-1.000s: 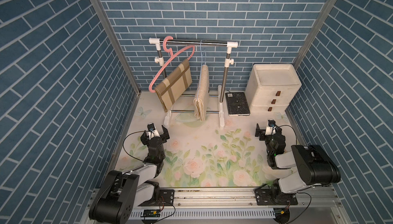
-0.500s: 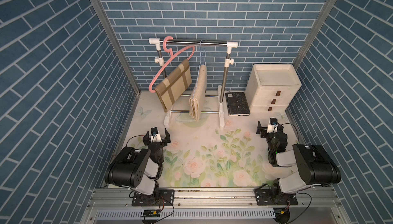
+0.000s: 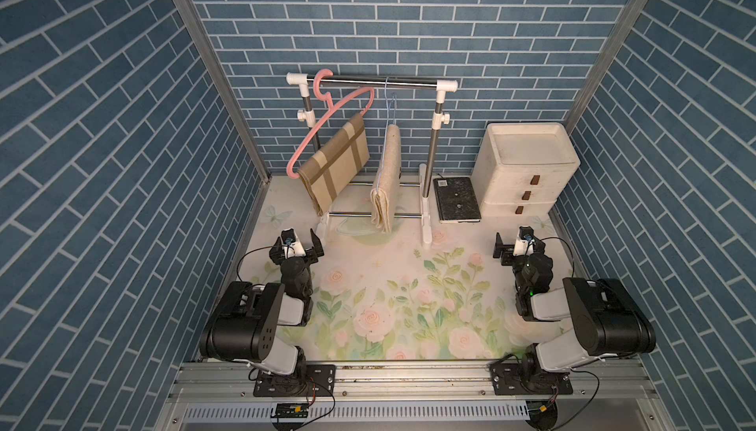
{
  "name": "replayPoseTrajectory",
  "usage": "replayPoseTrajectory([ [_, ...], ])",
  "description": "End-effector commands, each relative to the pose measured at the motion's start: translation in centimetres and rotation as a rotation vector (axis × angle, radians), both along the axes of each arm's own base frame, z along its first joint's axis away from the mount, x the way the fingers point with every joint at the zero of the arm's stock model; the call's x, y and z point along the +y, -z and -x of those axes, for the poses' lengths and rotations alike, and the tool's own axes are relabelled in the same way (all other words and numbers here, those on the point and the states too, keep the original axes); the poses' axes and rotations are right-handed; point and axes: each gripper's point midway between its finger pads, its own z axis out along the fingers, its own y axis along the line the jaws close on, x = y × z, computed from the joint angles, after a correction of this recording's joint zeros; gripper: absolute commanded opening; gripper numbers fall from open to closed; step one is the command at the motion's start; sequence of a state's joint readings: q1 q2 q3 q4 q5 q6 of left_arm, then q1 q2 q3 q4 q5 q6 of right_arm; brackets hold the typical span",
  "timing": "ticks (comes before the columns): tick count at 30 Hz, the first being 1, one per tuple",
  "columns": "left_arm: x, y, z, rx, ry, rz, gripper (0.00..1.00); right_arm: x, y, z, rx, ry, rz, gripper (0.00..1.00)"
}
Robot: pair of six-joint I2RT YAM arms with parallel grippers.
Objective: Hang the scarf on the hanger
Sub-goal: Reset both arms
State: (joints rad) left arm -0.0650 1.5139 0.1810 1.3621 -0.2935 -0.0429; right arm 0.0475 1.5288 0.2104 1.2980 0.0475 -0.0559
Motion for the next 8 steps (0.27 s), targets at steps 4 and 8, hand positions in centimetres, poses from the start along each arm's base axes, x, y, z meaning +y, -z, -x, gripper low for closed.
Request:
replayPoseTrajectory([
  [4, 0.21, 0.40, 0.11, 0.013, -0.005, 0.011, 1.00, 0.24, 0.17, -0.19, 0.010, -0.011, -0.020, 0.99],
  [8, 0.18, 0.42, 0.12, 0.013, -0.003, 0.011, 1.00, 0.19, 0.05, -0.07, 0.003, -0.009, -0.019, 0.99],
])
